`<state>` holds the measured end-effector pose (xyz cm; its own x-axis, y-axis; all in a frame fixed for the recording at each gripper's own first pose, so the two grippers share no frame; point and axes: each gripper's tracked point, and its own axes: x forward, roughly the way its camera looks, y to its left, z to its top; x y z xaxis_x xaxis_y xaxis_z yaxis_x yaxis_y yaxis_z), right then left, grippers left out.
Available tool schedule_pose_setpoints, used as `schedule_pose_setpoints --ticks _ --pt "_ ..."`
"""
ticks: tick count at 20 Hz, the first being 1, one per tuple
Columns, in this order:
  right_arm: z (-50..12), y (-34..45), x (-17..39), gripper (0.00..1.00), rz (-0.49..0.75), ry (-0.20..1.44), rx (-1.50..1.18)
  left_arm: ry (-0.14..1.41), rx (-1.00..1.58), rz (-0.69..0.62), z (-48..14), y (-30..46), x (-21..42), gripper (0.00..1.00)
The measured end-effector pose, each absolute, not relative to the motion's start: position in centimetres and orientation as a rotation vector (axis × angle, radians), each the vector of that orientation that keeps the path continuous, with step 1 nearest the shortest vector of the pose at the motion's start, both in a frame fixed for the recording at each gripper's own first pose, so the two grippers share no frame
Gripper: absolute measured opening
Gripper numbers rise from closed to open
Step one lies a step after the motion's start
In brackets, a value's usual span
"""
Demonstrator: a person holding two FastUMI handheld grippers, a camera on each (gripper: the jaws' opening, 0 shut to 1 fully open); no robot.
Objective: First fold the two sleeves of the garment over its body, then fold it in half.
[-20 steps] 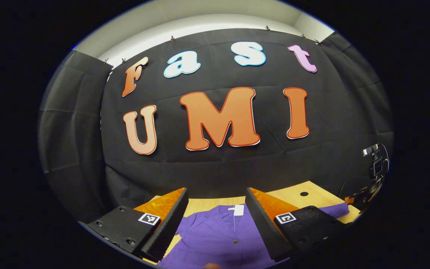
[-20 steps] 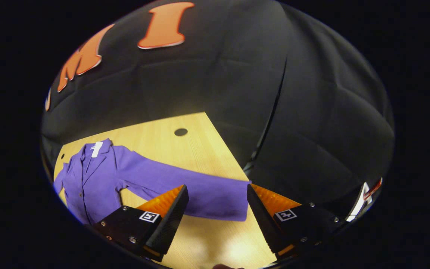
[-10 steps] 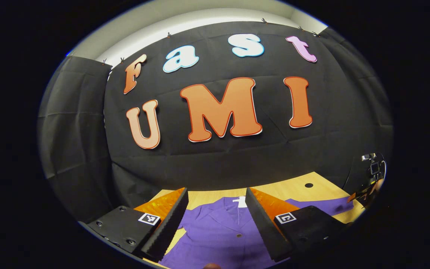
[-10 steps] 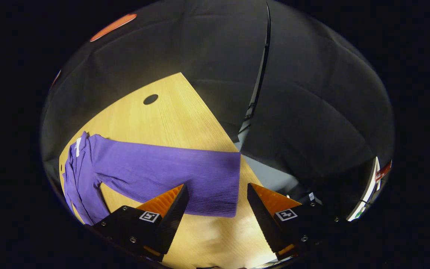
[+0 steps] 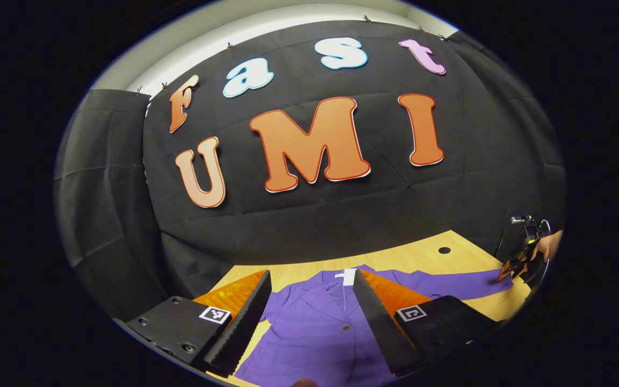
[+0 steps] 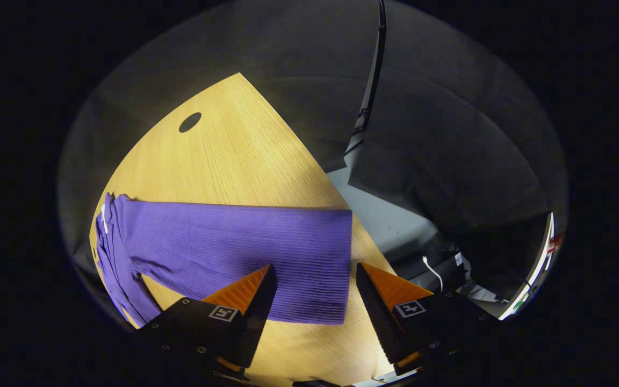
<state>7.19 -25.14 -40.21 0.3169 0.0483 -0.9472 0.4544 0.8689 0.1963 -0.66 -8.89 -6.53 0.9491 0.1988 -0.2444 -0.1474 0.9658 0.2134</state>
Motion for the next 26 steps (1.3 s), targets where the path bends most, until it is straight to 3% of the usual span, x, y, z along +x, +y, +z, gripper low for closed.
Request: schedule_pose_setpoints --ticks 3,4,8,11,18,26 --pt "-40.6 -25.2 7.3 0.72 -0.294 1.257 0.434 0.297 0.188 0.196 -7.7 -8.3 -1.1 0.96" --pt "-40.8 -24.9 7.4 0.76 -0.285 1.261 0.434 0.311 0.185 0.201 -8.0 -8.2 -1.3 0.96" --pt "-40.4 -24.0 7.5 0.07 -0.261 1.249 0.467 0.323 0.169 0.202 -8.7 -7.5 -1.5 1.00" --pt "-39.1 -21.0 7.5 0.05 -0.187 1.247 0.651 0.321 0.164 0.196 -8.8 -6.7 -1.7 0.96" --pt "-32.4 -18.8 7.1 0.04 -0.147 1.124 0.606 0.310 0.139 0.139 -9.0 -3.0 -1.3 0.96" --pt "-21.5 -11.1 7.5 0.04 -0.092 0.956 0.561 0.254 0.127 0.095 -8.0 5.6 -0.8 0.96"
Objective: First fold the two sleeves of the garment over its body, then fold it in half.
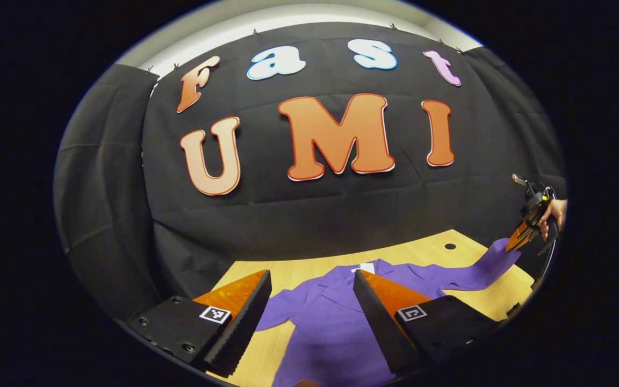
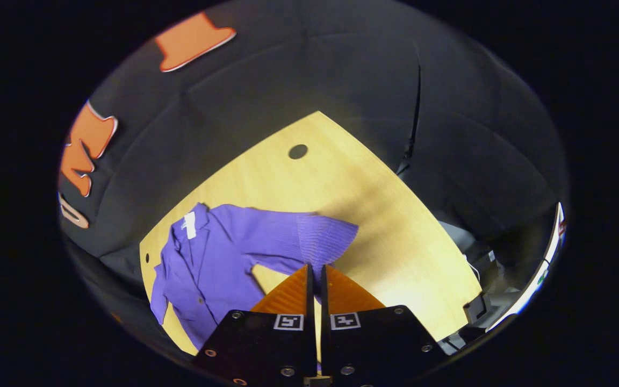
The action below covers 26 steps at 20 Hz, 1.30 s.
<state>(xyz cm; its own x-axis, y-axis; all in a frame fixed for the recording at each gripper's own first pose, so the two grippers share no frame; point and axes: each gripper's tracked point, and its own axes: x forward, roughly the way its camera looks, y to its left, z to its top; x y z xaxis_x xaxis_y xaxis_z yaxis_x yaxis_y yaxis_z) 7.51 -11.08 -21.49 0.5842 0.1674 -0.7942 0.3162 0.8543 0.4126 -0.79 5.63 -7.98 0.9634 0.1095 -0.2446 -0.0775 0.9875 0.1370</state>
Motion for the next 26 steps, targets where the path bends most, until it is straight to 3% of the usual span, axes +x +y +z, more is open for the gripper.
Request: schedule_pose_setpoints --ticks 14,26 --pt "-8.9 8.9 8.4 0.04 0.121 0.831 0.336 0.238 0.066 0.164 -8.9 20.6 -3.4 0.96" --pt "-8.0 24.8 9.8 0.04 0.278 0.856 0.204 0.289 0.032 0.264 -11.2 30.2 -6.4 0.96"
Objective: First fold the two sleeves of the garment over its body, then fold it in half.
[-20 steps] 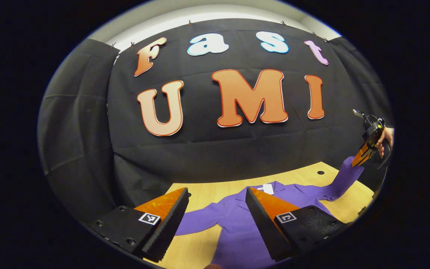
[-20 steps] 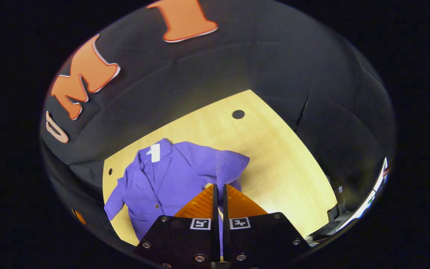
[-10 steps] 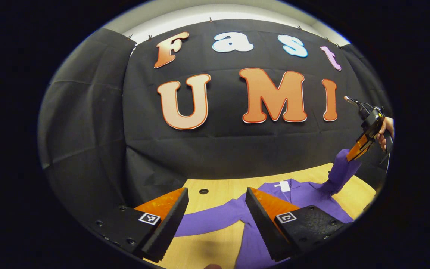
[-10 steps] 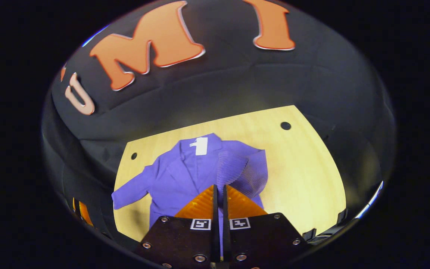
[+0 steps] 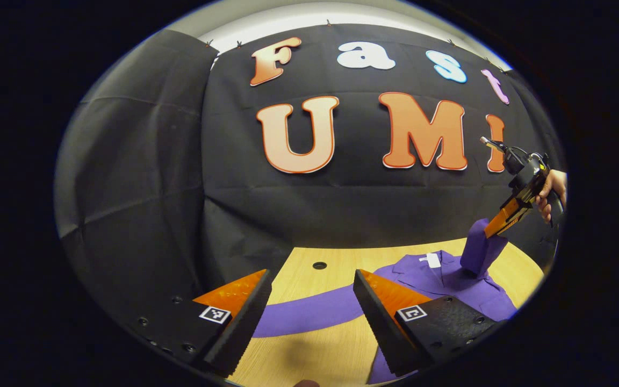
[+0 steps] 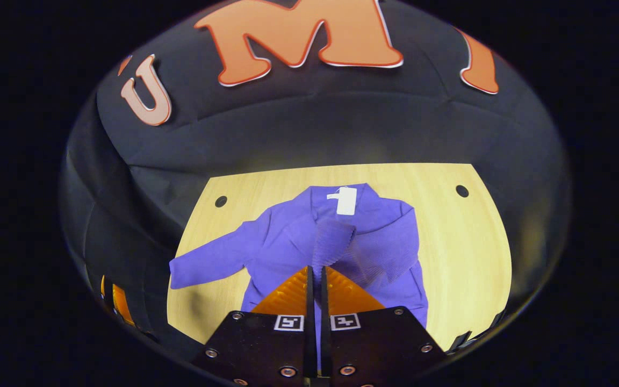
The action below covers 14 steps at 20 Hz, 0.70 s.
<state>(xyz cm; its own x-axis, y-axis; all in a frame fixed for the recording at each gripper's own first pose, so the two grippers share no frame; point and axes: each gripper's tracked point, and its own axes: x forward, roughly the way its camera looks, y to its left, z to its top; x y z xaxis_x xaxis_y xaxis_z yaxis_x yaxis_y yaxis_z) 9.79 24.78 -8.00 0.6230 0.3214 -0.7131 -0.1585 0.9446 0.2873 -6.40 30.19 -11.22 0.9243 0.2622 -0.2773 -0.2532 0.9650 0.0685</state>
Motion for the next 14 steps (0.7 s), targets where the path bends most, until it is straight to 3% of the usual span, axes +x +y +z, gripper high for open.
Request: schedule_pose_setpoints --ticks 1,2,4,10,12,13,14 --pt "-8.1 25.9 9.7 0.04 0.289 0.860 0.211 0.298 0.032 0.274 -11.7 30.7 -6.5 0.92" --pt "-8.1 27.3 9.6 0.04 0.315 0.863 0.217 0.308 0.035 0.286 -12.0 31.2 -6.5 0.96" --pt "-7.4 29.6 9.6 0.06 0.380 0.852 0.259 0.325 0.042 0.307 -12.3 32.1 -6.5 0.96" --pt "-3.5 30.6 9.7 0.37 0.500 0.733 0.323 0.356 0.046 0.366 -13.2 33.0 -5.5 0.96" --pt "-2.3 28.9 10.4 0.50 0.496 0.654 0.316 0.376 0.035 0.379 -13.7 33.4 -4.7 0.96" --pt "-1.6 27.8 10.5 0.61 0.486 0.616 0.306 0.389 0.015 0.378 -14.1 33.4 -4.2 0.96" --pt "-0.9 26.6 10.6 0.58 0.477 0.580 0.293 0.410 -0.012 0.379 -14.5 33.5 -3.7 0.96"
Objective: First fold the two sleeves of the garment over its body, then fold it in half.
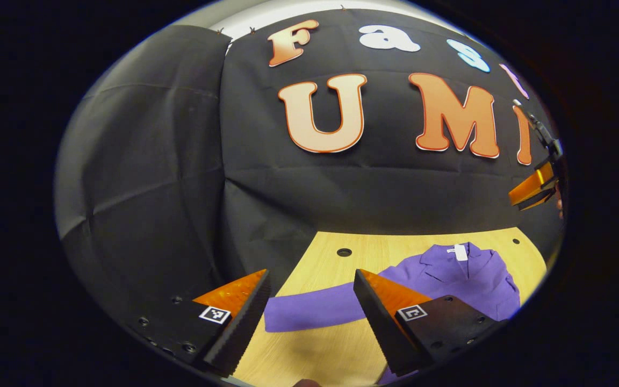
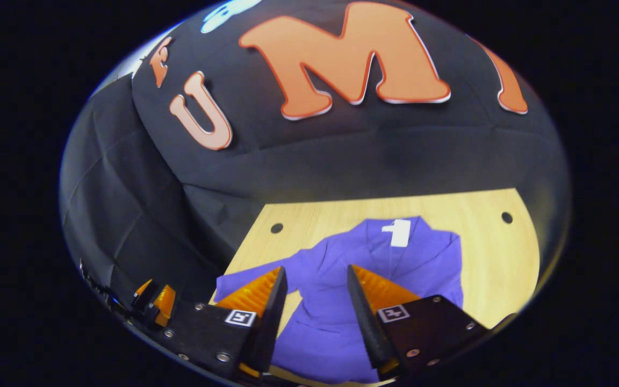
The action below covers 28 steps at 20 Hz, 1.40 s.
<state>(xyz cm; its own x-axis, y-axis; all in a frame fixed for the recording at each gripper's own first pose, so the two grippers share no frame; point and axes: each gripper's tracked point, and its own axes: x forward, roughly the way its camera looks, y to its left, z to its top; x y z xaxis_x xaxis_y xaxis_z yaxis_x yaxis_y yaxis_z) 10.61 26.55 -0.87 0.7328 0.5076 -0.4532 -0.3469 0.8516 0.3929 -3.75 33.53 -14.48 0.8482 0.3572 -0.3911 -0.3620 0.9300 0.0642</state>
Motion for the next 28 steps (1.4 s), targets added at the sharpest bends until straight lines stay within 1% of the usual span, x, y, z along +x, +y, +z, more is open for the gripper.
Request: schedule_pose_setpoints --ticks 1,2,3,5,8,11,12,13,19,20,22,24,25,26,27,28 --pt "-0.1 25.4 10.6 0.79 0.461 0.544 0.278 0.432 -0.038 0.383 -15.0 33.8 -3.2 0.96" --pt "0.6 24.2 10.6 0.73 0.450 0.504 0.262 0.459 -0.063 0.386 -15.6 34.3 -3.0 0.97" --pt "1.2 23.0 10.4 0.92 0.429 0.472 0.243 0.488 -0.083 0.391 -16.3 34.8 -2.8 0.97" --pt "2.0 20.4 10.1 0.96 0.389 0.420 0.197 0.547 -0.114 0.400 -17.7 35.7 -2.1 0.97" --pt "2.8 16.8 9.8 0.96 0.311 0.342 0.134 0.649 -0.174 0.413 -19.9 36.8 -1.2 0.97" --pt "3.7 14.3 9.2 0.95 0.260 0.274 0.105 0.752 -0.247 0.408 -22.4 37.7 -0.8 0.99" --pt "4.0 13.7 9.1 1.00 0.245 0.253 0.101 0.791 -0.250 0.406 -23.2 38.0 -0.8 0.98" --pt "4.2 13.3 8.7 0.96 0.237 0.235 0.100 0.824 -0.247 0.405 -24.1 38.2 -0.7 0.99" --pt "3.6 11.5 6.5 0.95 0.201 0.226 0.128 1.048 -0.279 0.376 -29.3 40.1 -0.1 0.99" --pt "3.5 11.1 6.1 1.00 0.194 0.222 0.125 1.090 -0.277 0.375 -30.5 40.5 -0.2 0.99" --pt "3.6 10.4 5.4 1.00 0.178 0.212 0.119 1.150 -0.289 0.363 -32.1 41.1 -0.4 1.00" --pt "3.7 9.9 4.7 1.00 0.166 0.208 0.119 1.197 -0.301 0.361 -34.0 41.7 -0.5 0.99" --pt "3.6 9.7 4.5 0.96 0.161 0.205 0.122 1.219 -0.307 0.356 -34.9 42.0 -0.6 0.98" --pt "3.6 9.3 4.3 1.00 0.152 0.206 0.122 1.243 -0.314 0.361 -35.8 42.4 -0.7 0.99" --pt "3.4 9.0 4.1 0.95 0.143 0.210 0.124 1.278 -0.327 0.359 -36.8 42.7 -1.0 0.99" --pt "3.2 8.7 4.0 0.96 0.133 0.217 0.126 1.315 -0.339 0.370 -37.4 43.1 -1.4 0.99"
